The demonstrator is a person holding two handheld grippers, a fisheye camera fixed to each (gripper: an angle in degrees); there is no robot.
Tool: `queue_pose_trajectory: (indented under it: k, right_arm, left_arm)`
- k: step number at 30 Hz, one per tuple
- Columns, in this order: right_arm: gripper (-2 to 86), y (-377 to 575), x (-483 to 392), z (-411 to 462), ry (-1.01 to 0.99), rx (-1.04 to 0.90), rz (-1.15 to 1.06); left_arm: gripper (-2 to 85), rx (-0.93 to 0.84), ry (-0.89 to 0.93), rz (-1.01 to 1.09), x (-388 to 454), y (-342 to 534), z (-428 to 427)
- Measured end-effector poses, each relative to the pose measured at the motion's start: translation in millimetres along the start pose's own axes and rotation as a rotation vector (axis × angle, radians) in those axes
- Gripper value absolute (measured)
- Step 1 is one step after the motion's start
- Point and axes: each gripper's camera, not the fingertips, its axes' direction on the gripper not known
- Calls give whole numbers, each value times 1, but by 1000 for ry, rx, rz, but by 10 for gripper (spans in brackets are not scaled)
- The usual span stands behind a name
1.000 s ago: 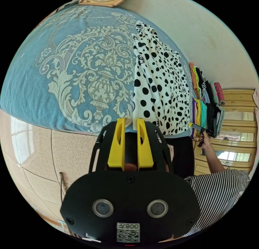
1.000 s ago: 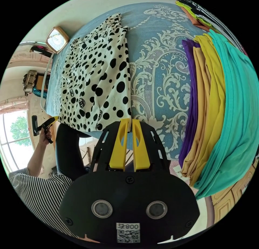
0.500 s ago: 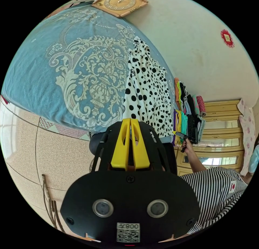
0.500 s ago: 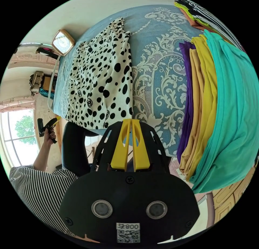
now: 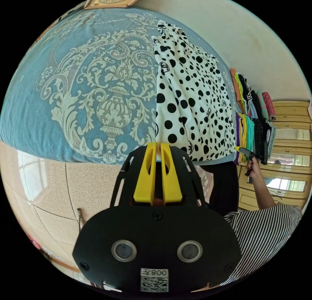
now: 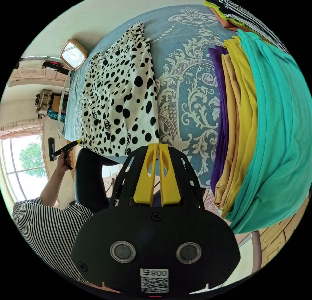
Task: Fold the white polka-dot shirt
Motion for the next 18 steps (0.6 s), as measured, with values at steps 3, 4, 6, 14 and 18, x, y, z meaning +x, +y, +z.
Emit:
queue_pose_trajectory:
  k: [3, 4, 6, 14, 18]
  right_arm:
    - [4, 11, 5, -4, -7, 4, -11]
    - [4, 17, 5, -7, -11, 11, -21]
    - [4, 24, 6, -13, -22, 26, -36]
    - [3, -9, 15, -50, -116, 118, -72]
    - [2, -78, -3, -151, -130, 319, -152]
  left_arm:
    - [15, 41, 102, -17, -3, 8, -12]
    - [14, 66, 139, -22, -3, 13, -19]
    - [12, 97, 170, -34, -5, 19, -26]
    - [8, 248, 284, -17, 6, -66, -71]
    - [7, 409, 292, 93, 54, -152, -148]
